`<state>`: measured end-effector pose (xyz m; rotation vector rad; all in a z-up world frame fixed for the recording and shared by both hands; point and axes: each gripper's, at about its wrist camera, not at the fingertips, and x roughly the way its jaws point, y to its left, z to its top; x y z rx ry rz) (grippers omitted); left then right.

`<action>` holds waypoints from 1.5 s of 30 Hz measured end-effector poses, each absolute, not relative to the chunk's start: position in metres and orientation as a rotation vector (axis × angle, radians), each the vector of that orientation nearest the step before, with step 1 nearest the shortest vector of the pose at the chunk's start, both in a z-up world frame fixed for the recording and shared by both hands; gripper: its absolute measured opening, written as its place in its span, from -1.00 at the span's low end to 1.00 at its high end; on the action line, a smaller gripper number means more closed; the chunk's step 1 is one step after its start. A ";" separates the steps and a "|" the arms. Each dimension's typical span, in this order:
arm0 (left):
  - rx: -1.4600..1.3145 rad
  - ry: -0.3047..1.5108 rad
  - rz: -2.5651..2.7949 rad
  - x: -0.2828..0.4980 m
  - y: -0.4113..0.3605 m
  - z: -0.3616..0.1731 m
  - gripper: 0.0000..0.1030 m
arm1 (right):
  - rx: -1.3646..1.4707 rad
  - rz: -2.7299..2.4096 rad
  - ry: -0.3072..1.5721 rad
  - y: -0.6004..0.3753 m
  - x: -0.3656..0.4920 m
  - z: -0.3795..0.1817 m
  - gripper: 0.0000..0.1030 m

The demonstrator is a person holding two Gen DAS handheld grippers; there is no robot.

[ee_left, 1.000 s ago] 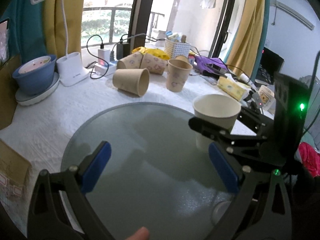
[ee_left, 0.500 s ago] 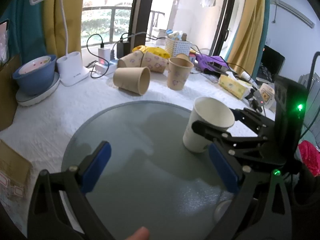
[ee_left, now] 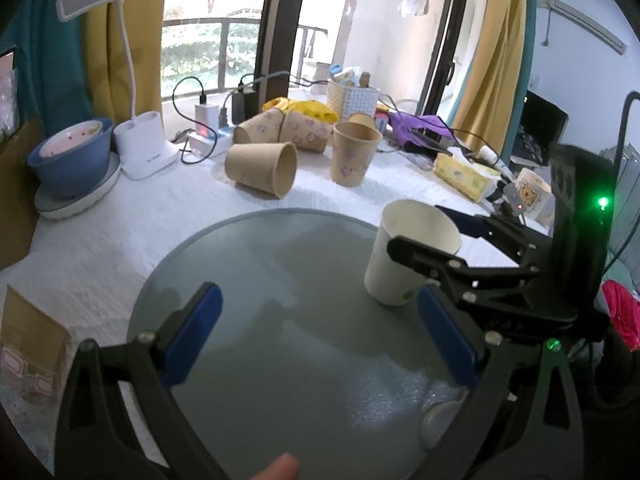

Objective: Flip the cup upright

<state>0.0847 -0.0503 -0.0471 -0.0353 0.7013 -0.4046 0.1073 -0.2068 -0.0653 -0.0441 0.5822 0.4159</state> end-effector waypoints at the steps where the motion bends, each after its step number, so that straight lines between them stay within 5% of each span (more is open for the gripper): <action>1: -0.035 0.695 -0.403 0.083 -0.050 -0.045 0.92 | -0.044 0.411 0.579 -0.207 0.106 -0.063 0.60; 28: -0.073 0.373 -0.230 0.001 -0.046 0.074 0.92 | -0.049 0.268 0.378 -0.235 0.013 0.075 0.72; 45: -0.029 0.281 -0.083 -0.025 -0.053 0.109 0.92 | -0.038 0.232 0.309 -0.247 -0.023 0.109 0.72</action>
